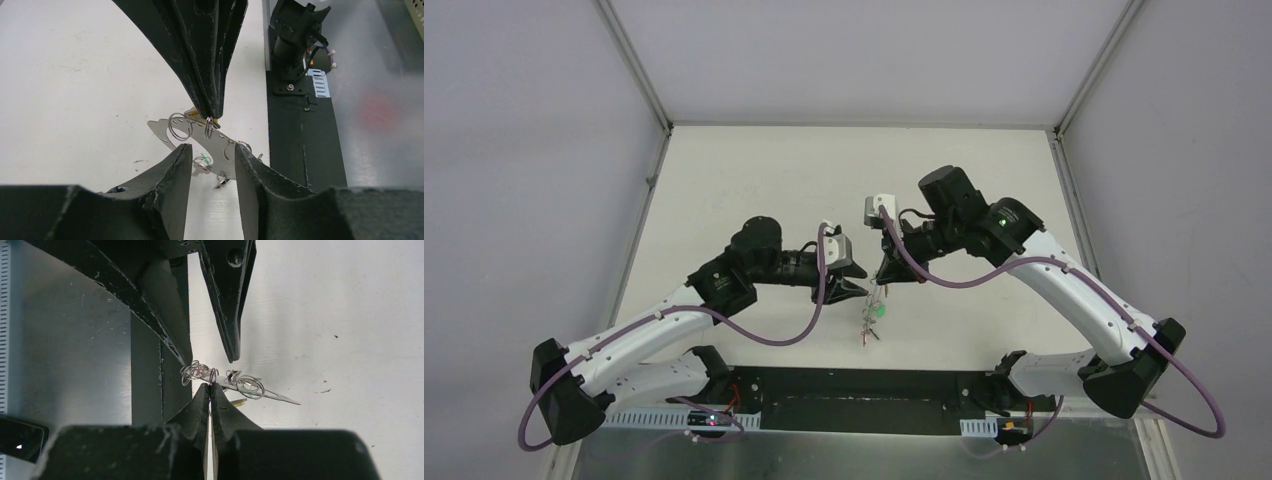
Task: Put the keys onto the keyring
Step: Adjust the key on the keyring.
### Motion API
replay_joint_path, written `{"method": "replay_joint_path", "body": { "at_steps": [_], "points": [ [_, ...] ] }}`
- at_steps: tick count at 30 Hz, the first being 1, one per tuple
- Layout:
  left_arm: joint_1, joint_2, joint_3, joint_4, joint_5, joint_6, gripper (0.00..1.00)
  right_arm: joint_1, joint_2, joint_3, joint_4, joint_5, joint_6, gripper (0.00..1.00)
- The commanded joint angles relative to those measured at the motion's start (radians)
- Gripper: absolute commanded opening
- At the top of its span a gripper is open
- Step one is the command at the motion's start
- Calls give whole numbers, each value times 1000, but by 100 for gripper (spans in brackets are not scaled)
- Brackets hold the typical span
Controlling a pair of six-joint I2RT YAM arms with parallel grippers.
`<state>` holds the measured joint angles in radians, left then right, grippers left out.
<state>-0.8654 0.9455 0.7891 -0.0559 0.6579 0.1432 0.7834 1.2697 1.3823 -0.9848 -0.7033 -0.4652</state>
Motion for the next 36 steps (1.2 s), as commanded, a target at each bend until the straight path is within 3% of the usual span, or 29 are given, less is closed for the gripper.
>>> {"method": "replay_joint_path", "body": {
  "at_steps": [1,7,15,24,28,31,33,36],
  "points": [
    [-10,18,16,123,27,-29,36,4,-7,51,21,-24,9,0],
    [-13,44,15,156,40,-35,26,4,-5,49,27,-24,14,0],
    [-15,55,10,145,52,-21,20,4,-3,50,35,-22,14,0],
    [-21,68,25,120,57,-2,0,4,-10,48,44,-7,20,0],
    [-21,48,19,116,30,-5,0,4,-32,31,76,38,30,1],
    [-21,10,-5,152,-4,-26,0,4,-85,-13,133,57,21,30],
    [-20,-24,-34,216,-28,-47,0,2,-133,-59,189,60,16,43],
    [-21,-70,-87,323,-59,-84,0,4,-204,-135,273,58,12,47]
  ]
}}
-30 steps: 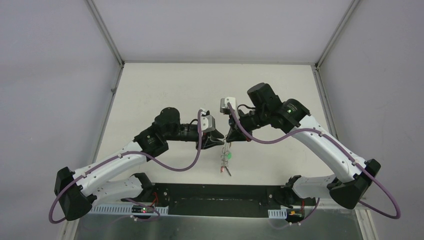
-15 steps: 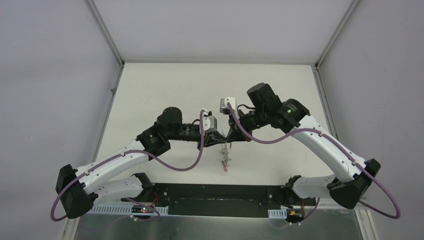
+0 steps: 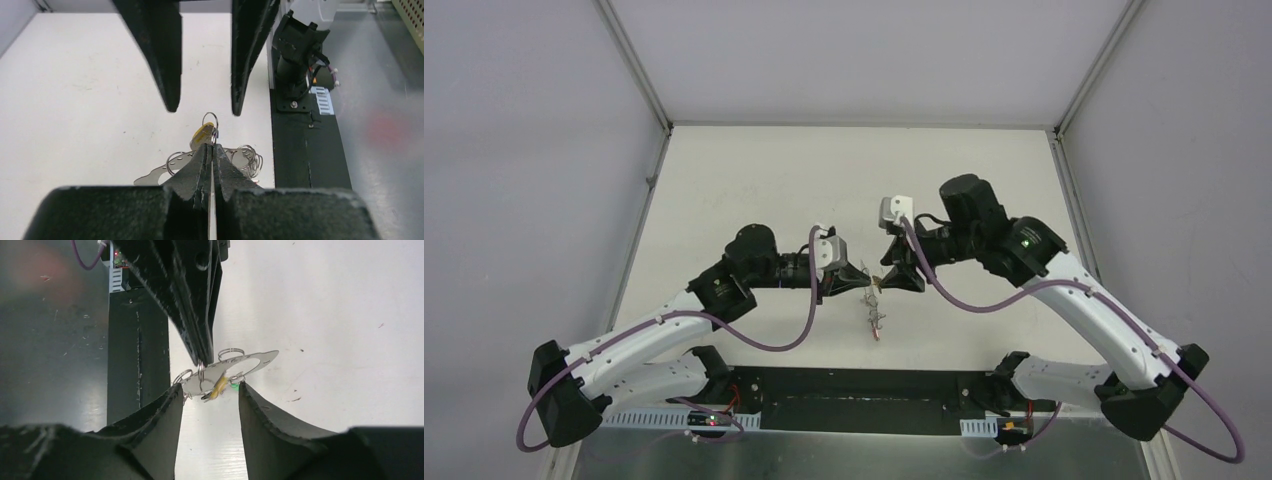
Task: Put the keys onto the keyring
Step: Adjust the key on the keyring.
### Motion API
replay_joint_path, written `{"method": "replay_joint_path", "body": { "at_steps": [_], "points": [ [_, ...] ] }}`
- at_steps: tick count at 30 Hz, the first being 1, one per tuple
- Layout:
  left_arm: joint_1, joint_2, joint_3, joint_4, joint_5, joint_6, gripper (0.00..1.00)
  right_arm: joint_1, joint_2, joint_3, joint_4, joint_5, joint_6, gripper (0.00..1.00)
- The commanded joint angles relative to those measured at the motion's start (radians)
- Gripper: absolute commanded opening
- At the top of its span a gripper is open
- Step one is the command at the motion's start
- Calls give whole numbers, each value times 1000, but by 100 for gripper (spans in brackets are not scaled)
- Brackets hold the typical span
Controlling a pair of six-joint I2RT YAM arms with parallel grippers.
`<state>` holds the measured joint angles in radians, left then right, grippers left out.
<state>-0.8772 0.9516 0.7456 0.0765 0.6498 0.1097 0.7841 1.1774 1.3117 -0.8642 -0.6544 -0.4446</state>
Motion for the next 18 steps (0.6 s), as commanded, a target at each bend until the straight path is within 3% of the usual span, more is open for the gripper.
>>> {"method": "replay_joint_path", "body": {
  "at_steps": [1,10,18],
  "points": [
    [-9,-91,-61,230,-57,-60,0,2,-130,-81,177,4,-12,47],
    [-9,-143,-190,548,-84,-142,0,2,-218,-148,290,-84,-54,43],
    [-9,-122,-209,654,-59,-174,0,3,-223,-153,320,-84,-54,43]
  ]
}}
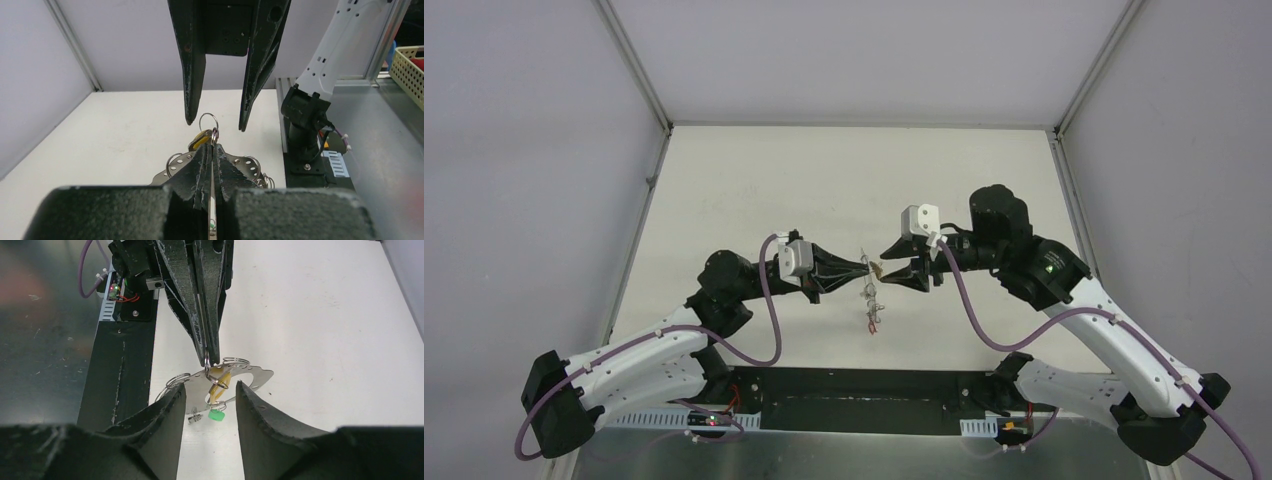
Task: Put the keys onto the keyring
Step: Adjust the key on the keyring.
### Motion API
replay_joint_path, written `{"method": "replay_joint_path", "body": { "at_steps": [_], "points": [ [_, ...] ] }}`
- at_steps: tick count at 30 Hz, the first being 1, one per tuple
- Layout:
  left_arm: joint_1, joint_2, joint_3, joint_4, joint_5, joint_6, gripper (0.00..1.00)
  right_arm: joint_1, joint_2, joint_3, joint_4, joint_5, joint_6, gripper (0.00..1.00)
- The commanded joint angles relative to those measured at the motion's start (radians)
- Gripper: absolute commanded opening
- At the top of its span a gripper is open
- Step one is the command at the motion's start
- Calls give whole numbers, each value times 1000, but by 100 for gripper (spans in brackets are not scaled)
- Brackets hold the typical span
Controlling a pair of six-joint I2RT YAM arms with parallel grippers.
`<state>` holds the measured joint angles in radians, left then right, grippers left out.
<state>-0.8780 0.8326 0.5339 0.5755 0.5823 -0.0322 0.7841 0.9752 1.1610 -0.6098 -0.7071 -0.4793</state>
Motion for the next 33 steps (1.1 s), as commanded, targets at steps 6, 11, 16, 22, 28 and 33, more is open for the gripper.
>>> {"method": "replay_joint_path", "body": {
  "at_steps": [6,11,16,22,28,33],
  "points": [
    [-7,-4,4,148,7,-32,0,3,-26,-9,65,-31,-19,43],
    [-8,-6,3,138,3,-33,0,2,-26,-9,65,-31,-19,43],
    [-8,-7,3,122,2,-33,0,2,-30,-3,84,-97,-30,16],
    [-9,-9,5,112,1,-32,0,3,-32,5,94,-107,-35,35],
    [-8,-7,6,110,-1,-32,0,2,-37,-9,104,-128,-42,32],
    [-9,-8,6,107,-5,-36,0,3,-45,-21,110,-121,-44,14]
  ]
}}
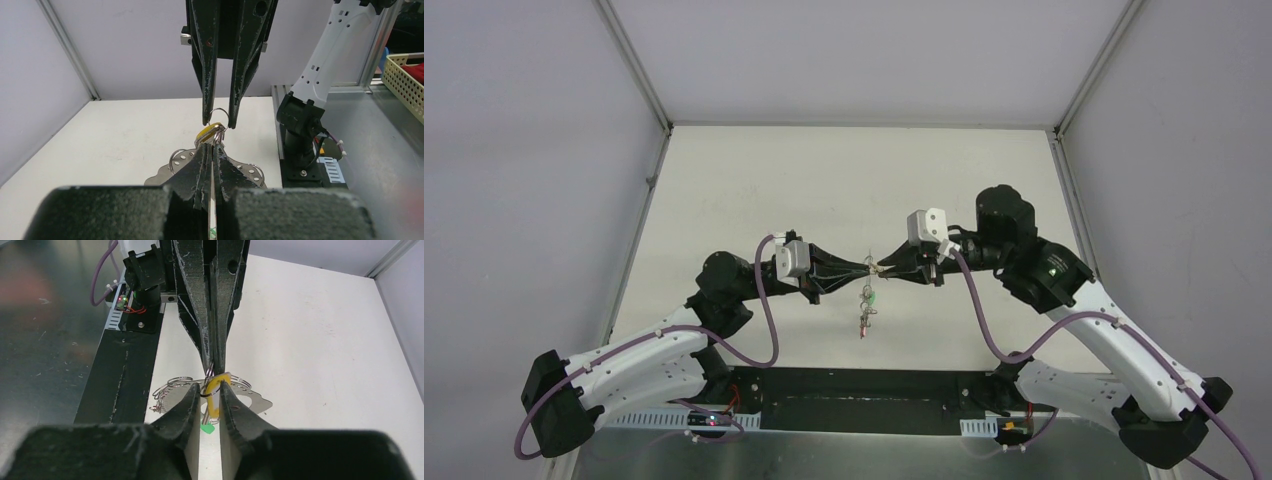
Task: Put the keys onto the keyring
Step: Adjust the key on the keyring.
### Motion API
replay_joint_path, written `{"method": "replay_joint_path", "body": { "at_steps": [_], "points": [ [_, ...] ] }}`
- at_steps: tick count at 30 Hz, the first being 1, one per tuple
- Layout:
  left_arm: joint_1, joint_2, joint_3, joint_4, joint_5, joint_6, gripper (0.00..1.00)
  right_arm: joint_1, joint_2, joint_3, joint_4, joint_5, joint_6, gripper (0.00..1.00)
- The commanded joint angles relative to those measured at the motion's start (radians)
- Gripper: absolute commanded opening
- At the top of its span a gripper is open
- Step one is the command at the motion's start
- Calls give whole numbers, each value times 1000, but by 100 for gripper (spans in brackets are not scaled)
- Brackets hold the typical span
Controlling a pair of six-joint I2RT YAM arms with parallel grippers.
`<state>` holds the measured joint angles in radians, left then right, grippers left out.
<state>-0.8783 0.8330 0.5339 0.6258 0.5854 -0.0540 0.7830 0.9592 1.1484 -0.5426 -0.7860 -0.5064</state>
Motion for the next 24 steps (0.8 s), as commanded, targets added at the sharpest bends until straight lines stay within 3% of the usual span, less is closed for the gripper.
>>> {"method": "replay_joint_path", "body": {
  "at_steps": [1,8,24],
  "points": [
    [-9,-9,6,57,-9,-14,0,4,-30,-12,43,-38,-17,11],
    [-8,-13,8,62,-16,-18,0,4,-37,-41,22,-10,-22,0],
    [-8,-7,11,105,1,-4,0,3,32,-61,-18,91,142,0]
  ]
}}
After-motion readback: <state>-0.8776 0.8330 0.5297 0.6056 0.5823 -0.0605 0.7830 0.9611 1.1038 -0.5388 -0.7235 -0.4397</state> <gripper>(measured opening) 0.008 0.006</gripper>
